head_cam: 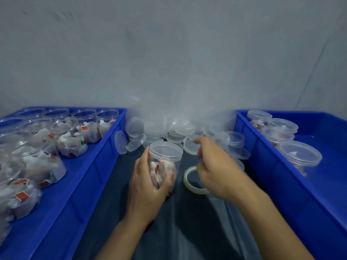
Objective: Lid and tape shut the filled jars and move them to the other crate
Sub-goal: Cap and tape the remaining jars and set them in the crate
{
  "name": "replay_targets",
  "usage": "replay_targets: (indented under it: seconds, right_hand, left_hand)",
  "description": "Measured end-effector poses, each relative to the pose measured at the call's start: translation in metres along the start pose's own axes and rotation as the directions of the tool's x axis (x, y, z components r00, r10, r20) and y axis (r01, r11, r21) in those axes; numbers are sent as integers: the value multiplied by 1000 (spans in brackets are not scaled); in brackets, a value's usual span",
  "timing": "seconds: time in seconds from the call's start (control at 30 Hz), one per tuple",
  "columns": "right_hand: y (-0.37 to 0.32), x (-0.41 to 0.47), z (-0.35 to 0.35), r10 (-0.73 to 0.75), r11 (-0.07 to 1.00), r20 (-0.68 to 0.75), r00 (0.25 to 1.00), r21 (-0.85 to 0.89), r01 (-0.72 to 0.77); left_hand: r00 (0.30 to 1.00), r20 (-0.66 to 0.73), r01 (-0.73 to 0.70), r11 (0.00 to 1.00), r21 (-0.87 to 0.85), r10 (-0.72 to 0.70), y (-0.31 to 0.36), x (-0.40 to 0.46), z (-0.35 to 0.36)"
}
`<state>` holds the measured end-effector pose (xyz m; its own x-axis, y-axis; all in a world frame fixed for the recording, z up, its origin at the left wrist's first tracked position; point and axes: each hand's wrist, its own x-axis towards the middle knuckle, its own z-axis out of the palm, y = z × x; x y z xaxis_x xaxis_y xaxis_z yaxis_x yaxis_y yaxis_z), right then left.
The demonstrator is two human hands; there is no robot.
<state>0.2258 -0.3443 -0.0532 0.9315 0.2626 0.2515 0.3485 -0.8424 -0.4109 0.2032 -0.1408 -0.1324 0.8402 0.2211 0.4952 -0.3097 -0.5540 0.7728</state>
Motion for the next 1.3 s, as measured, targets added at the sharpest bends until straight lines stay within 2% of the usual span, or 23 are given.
replay_targets:
  seconds: [0.2,0.37,0.43,0.6,0.7,0.83,0.97,1.1,1.3]
  right_hand:
    - [25,-32,49,-20,979,70,997,-203,33]
    - [30,-31,64,-14,959,21,1000,-283,20]
    - [29,-30,64,-31,973,-43,999,-231,20]
    - [20,-34,62,17,986,-264,964,167,28]
    - [9,-39,63,-45,969,-348,937,214,126]
    - [0,-41,63,-113,970,-466,878,139,198]
    - [-4,-40,62,-248,948,-530,811,41,317]
    - [-5,-40,60,-368,916,-533,762,-67,396]
    - [-4,-39,60,-380,917,-521,764,-105,385]
  left_hand:
    - [1000,-13,-2,1000,13,2,1,-2,-1]
    - [1000,-30,-7,999,53,8,-2,-1,-3]
    - [999,-39,-9,999,46,11,-3,0,-2]
    - [995,-87,-50,998,29,52,-4,-2,1]
    - [973,-156,-157,985,78,167,3,-3,2]
    - [877,-273,-356,917,182,395,14,1,0]
    - [794,-198,-517,810,277,575,18,1,2]
    - [821,-156,-509,828,236,549,19,-2,7]
    - [821,-176,-505,835,216,542,20,-7,9]
